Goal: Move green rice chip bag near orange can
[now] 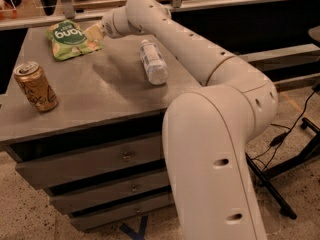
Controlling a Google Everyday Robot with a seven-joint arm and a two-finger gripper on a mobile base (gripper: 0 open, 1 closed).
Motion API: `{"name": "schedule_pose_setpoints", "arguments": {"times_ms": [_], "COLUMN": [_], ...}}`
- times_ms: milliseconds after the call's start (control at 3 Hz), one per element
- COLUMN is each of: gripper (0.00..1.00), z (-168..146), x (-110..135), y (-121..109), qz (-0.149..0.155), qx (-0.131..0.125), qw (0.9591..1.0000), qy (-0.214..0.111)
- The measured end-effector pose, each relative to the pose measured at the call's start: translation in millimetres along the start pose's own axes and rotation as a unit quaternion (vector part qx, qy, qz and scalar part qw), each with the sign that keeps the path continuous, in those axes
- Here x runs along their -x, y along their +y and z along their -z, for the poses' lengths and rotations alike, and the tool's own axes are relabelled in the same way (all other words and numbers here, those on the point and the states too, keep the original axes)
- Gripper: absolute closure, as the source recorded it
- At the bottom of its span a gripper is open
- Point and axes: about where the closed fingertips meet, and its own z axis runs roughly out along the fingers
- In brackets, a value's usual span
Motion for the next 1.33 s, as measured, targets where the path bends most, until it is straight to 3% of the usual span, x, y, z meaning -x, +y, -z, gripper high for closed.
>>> {"name": "schedule_pose_setpoints", "arguments": {"times_ms": [333, 1333], "gripper": [0.0, 0.0], "z": [-10.9, -38.7], "x": [3.2, -14.1], "y": [10.1, 36.1], "qz": [0.01, 0.024], "qx": [0.029, 0.072], "qw": [0.9995, 0.9962], "qy": [0.004, 0.042]}}
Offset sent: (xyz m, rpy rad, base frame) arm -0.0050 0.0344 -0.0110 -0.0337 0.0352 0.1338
